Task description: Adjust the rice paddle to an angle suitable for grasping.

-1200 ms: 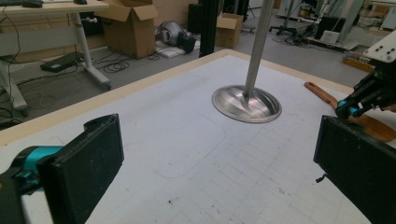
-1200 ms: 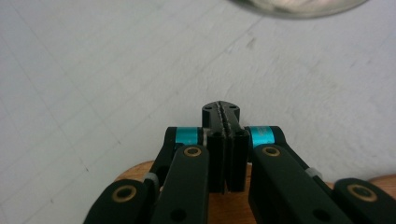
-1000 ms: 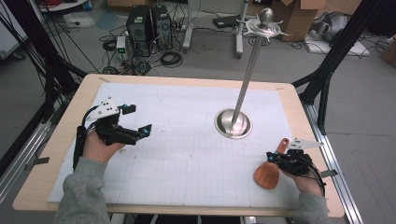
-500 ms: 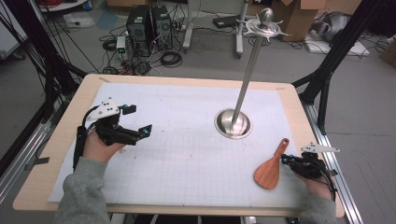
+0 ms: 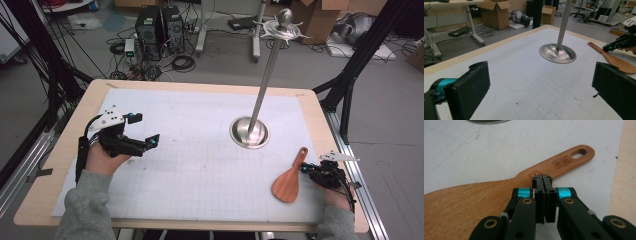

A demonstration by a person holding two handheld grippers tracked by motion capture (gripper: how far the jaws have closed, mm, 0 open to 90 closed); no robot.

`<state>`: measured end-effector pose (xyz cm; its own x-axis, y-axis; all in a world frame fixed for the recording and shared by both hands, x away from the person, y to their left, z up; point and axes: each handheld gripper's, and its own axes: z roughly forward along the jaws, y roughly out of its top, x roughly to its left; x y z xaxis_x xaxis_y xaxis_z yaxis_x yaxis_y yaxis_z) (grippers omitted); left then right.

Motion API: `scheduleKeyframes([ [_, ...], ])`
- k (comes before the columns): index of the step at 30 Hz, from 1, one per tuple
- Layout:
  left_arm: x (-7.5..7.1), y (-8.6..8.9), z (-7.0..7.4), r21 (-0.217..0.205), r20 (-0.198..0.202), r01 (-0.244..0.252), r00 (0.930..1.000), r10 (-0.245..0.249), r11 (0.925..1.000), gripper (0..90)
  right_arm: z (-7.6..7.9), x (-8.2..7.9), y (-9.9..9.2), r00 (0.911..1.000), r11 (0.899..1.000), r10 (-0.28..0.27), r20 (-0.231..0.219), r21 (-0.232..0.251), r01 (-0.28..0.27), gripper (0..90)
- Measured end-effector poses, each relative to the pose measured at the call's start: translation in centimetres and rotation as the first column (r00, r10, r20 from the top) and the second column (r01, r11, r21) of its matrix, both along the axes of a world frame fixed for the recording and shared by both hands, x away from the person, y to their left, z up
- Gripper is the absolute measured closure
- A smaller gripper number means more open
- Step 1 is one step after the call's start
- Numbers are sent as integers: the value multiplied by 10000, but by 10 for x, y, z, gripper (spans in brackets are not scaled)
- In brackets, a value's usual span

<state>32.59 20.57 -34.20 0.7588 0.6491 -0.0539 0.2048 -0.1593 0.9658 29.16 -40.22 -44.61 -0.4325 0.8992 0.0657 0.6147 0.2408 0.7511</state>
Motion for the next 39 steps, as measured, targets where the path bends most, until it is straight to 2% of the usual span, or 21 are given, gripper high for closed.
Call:
scheduleKeyframes([
  [11,-4,4,-1,26,-44,-92,9999,92,10000,20,-1,10,14,9992,9993,384,102,-40,-384,893],
  [25,-9,13,-2,33,-36,-325,9995,325,9995,20,-2,19,27,9962,9961,867,85,135,-868,892],
  [39,-14,16,-2,160,-26,-476,9989,477,9987,20,-2,27,42,9870,9869,1606,49,168,-1607,892],
])
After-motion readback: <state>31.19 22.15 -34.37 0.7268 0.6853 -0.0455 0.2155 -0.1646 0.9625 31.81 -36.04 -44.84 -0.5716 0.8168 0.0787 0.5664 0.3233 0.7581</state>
